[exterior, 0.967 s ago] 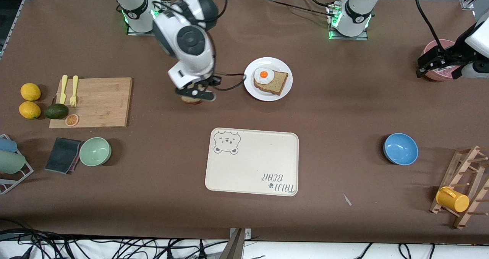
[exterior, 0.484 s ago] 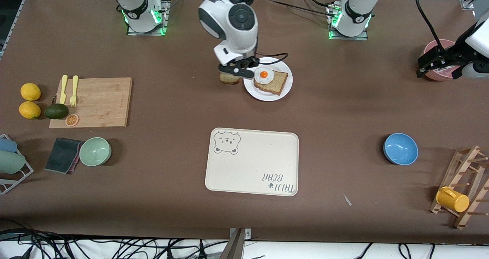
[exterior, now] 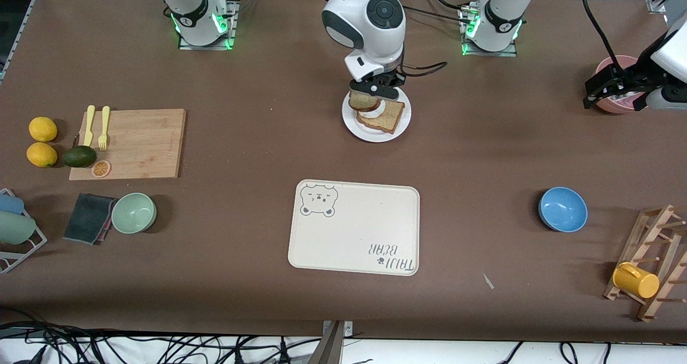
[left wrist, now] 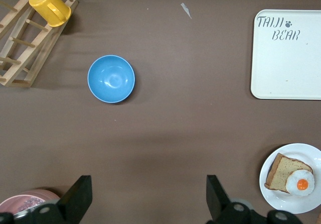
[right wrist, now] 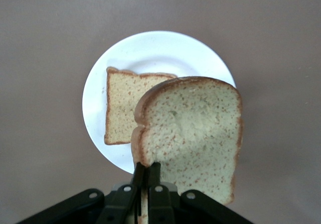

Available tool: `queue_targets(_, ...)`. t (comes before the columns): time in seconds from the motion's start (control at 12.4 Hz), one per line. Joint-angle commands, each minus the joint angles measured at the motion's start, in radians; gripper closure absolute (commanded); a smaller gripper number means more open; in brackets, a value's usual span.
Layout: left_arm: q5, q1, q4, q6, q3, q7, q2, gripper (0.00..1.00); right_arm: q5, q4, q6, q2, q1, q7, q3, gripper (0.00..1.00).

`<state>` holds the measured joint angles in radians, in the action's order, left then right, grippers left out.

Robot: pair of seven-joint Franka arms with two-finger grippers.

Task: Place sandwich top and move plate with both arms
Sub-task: 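Lower the bread onto the egg slice and open the right gripper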

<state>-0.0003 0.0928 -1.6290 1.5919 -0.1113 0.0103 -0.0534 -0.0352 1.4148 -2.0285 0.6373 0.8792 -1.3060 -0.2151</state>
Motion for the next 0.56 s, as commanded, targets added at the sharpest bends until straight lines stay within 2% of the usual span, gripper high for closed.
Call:
queue_targets(0.0, 0.019, -0.002, 0.035, -0.024, -0.005, -0.003, 0.017, 0.0, 0.011, -0.04, -0.013, 0.054, 0.038, -0.019, 0.01, 1.0)
queue_targets(0.48, 0.017, -0.004, 0.035, -0.024, -0.005, -0.004, 0.017, 0.0, 0.084, -0.01, -0.058, 0.097, 0.063, -0.044, 0.013, 1.0)
